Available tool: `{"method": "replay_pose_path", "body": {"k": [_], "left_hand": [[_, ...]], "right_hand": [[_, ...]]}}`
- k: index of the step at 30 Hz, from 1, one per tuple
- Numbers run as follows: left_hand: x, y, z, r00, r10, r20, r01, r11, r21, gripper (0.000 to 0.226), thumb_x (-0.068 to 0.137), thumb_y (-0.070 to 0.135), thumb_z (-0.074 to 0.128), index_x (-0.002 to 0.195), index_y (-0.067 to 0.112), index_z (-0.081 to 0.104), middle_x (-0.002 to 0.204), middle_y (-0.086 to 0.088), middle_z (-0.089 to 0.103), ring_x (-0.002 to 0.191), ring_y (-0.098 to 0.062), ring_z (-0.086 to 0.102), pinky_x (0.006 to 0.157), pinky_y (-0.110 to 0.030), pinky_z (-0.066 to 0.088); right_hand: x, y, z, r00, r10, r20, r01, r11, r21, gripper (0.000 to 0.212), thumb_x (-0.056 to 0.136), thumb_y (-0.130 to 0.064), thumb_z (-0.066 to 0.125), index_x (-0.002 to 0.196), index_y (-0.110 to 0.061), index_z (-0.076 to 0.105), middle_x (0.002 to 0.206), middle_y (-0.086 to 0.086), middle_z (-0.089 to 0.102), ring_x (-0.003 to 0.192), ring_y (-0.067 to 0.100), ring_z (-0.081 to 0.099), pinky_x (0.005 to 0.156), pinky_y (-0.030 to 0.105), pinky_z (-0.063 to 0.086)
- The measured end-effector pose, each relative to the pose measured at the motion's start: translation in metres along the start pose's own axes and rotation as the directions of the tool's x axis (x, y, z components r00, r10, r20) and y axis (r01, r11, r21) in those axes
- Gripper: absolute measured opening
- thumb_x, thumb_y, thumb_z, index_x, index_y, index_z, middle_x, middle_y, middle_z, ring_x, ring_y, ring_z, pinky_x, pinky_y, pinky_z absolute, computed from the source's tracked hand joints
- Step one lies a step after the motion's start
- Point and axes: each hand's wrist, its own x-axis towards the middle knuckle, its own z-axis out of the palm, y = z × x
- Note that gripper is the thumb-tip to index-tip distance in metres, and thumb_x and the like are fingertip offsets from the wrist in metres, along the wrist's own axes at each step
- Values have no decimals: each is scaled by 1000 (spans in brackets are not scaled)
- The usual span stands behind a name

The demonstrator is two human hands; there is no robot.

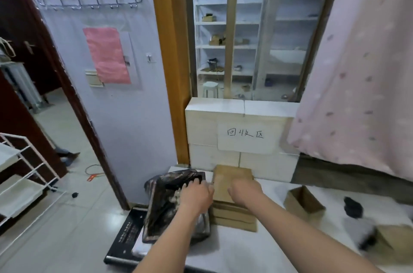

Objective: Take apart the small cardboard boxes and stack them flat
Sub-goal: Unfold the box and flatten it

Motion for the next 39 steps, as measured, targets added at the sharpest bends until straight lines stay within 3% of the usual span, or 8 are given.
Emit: {"method": "replay_pose_path", "body": {"k": [8, 12, 16, 22, 27, 32, 35, 39], "left_hand": [[-26, 117, 30, 975, 208, 77, -211, 977, 41, 51, 106, 39, 22, 135, 8, 51, 138, -16, 52, 126, -34, 49, 108, -44, 36], [-33, 180, 39, 943, 318, 104, -325, 943, 70, 50, 107, 38, 20, 134, 9, 51, 136, -17, 52, 124, -35, 49, 106, -46, 35], [-37, 254, 51, 898, 429, 95, -438, 892, 115, 44, 106, 34, 24, 130, 11, 53, 132, -16, 54, 120, -34, 53, 102, -45, 41], [-44, 382, 83, 835, 527, 160, -550, 809, 206, 43, 107, 29, 24, 136, 11, 51, 136, -15, 52, 122, -32, 50, 98, -46, 43], [-45, 455, 105, 840, 502, 208, -540, 811, 223, 48, 107, 34, 19, 137, 12, 49, 137, -15, 49, 126, -34, 46, 105, -47, 40], [-51, 500, 134, 861, 433, 266, -491, 845, 212, 47, 107, 38, 20, 137, 14, 47, 136, -15, 48, 124, -34, 48, 97, -46, 43], [-60, 512, 154, 842, 399, 363, -509, 811, 289, 46, 107, 35, 22, 143, 15, 43, 141, -15, 45, 129, -37, 45, 103, -50, 42], [-51, 530, 158, 840, 377, 390, -510, 795, 329, 45, 108, 35, 24, 143, 15, 42, 142, -14, 45, 129, -37, 47, 104, -49, 41]], "right_hand": [[-81, 109, 35, 971, 238, -9, -237, 969, 71, 35, 105, -37, 35, 121, -13, 53, 120, 8, 61, 105, 26, 59, 75, 33, 43], [-113, 159, 46, 941, 336, -31, -330, 936, 121, 26, 104, -38, 38, 114, -21, 54, 117, 4, 65, 105, 23, 61, 81, 33, 42], [-143, 218, 51, 912, 410, 8, -407, 902, 145, 27, 97, -19, 44, 120, -15, 58, 122, 6, 61, 110, 23, 58, 79, 33, 42], [-194, 334, 69, 870, 492, 31, -487, 846, 218, 33, 104, -32, 39, 126, -13, 54, 127, 9, 58, 113, 25, 57, 82, 32, 45], [-222, 412, 85, 863, 503, 51, -501, 838, 216, 33, 104, -30, 40, 127, -12, 53, 129, 9, 57, 117, 26, 56, 79, 29, 39], [-233, 470, 118, 872, 482, 83, -486, 833, 265, 28, 101, -24, 42, 124, -15, 56, 126, 7, 59, 112, 25, 58, 76, 30, 41], [-241, 492, 139, 871, 475, 127, -489, 815, 311, 31, 103, -28, 41, 127, -14, 55, 125, 8, 58, 113, 27, 56, 80, 32, 41], [-238, 522, 152, 863, 484, 146, -501, 782, 371, 37, 104, -35, 38, 130, -13, 52, 125, 11, 57, 114, 29, 55, 87, 35, 44]]}}
